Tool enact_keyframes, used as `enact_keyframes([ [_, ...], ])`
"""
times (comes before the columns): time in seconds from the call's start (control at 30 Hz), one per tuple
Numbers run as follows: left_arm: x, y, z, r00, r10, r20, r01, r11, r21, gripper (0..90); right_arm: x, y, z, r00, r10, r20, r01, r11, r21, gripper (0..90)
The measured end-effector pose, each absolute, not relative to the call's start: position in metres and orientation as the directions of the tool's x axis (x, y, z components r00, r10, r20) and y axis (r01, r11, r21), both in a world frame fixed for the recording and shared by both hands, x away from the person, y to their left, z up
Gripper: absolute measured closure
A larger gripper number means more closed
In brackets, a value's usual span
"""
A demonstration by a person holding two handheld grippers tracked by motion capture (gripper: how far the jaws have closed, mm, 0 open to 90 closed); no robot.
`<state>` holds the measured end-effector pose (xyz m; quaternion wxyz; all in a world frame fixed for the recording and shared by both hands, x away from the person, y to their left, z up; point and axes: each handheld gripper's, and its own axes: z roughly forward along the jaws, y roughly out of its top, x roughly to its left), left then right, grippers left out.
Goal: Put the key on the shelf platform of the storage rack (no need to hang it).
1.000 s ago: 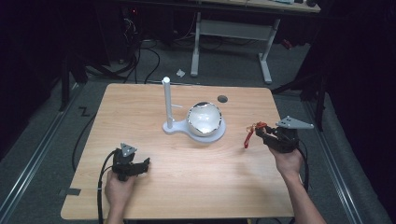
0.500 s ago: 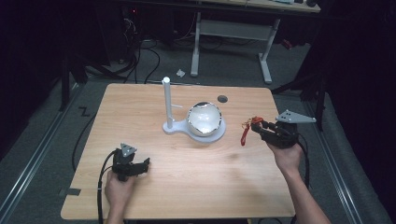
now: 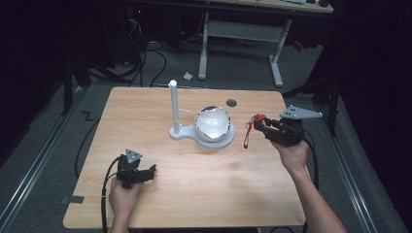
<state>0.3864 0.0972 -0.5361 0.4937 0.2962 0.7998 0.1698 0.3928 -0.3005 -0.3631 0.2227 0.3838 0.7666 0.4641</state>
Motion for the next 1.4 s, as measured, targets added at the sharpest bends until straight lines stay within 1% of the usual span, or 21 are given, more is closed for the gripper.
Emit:
enact_keyframes([
  [0.37,0.386,0.098,-0.535,-0.343,0.630,-0.697,0.309,0.776,0.550,18.4,0.407,-0.283,-0.350,-0.635,0.773,0.007,0.366,0.292,0.884,67.5],
  [0.6,0.386,0.097,-0.536,-0.334,0.645,-0.688,0.311,0.764,0.565,18.3,0.414,-0.273,-0.343,-0.654,0.756,0.007,0.362,0.305,0.881,67.5],
  [0.8,0.386,0.097,-0.536,-0.338,0.641,-0.689,0.307,0.767,0.563,18.3,0.423,-0.265,-0.340,-0.668,0.744,0.016,0.361,0.305,0.881,67.5],
  [0.97,0.387,0.097,-0.536,-0.341,0.637,-0.692,0.310,0.771,0.557,18.4,0.429,-0.257,-0.334,-0.681,0.733,0.002,0.350,0.323,0.879,67.5],
  [1.1,0.387,0.097,-0.536,-0.342,0.634,-0.693,0.312,0.773,0.553,18.3,0.436,-0.251,-0.333,-0.685,0.729,0.013,0.355,0.318,0.879,67.5],
  [1.4,0.386,0.097,-0.536,-0.335,0.641,-0.691,0.319,0.767,0.557,18.2,0.452,-0.239,-0.337,-0.683,0.730,0.000,0.361,0.338,0.869,67.5],
])
